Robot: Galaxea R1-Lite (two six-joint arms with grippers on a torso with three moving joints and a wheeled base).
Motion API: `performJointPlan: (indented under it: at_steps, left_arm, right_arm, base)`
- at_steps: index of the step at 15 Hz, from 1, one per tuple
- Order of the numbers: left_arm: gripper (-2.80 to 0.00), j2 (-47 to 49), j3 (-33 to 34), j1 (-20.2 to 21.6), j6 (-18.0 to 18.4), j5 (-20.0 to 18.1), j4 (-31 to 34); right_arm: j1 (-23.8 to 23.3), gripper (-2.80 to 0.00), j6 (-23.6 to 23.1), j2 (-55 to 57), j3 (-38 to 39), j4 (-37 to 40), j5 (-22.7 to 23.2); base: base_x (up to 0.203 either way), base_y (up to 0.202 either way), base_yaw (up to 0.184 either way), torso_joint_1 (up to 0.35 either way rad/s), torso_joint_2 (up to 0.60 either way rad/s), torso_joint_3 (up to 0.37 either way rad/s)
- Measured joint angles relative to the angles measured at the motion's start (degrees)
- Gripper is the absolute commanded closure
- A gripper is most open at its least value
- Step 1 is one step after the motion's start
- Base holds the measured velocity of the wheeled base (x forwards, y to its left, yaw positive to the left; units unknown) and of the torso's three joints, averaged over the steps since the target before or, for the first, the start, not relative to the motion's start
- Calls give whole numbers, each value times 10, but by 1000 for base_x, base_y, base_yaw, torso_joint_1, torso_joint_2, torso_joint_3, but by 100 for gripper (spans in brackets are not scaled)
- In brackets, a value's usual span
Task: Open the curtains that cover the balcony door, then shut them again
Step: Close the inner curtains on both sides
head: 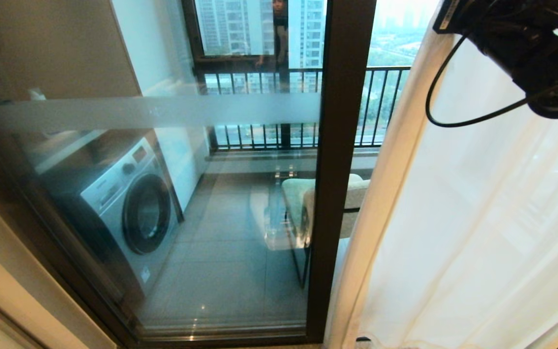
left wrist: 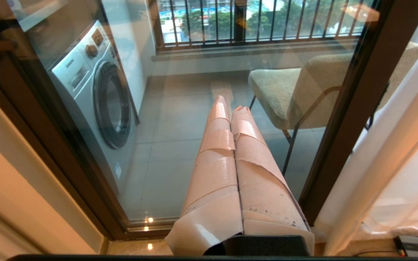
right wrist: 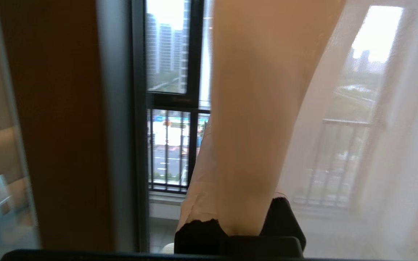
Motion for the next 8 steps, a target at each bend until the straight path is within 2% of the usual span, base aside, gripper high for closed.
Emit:
performJointPlan:
  at_steps: [8]
  left_arm:
    - [0, 0, 0, 0, 0, 0, 0]
  right_arm:
    - [2, 0, 0, -1, -4, -1, 0]
  base:
    - [0, 0, 0, 0, 0, 0]
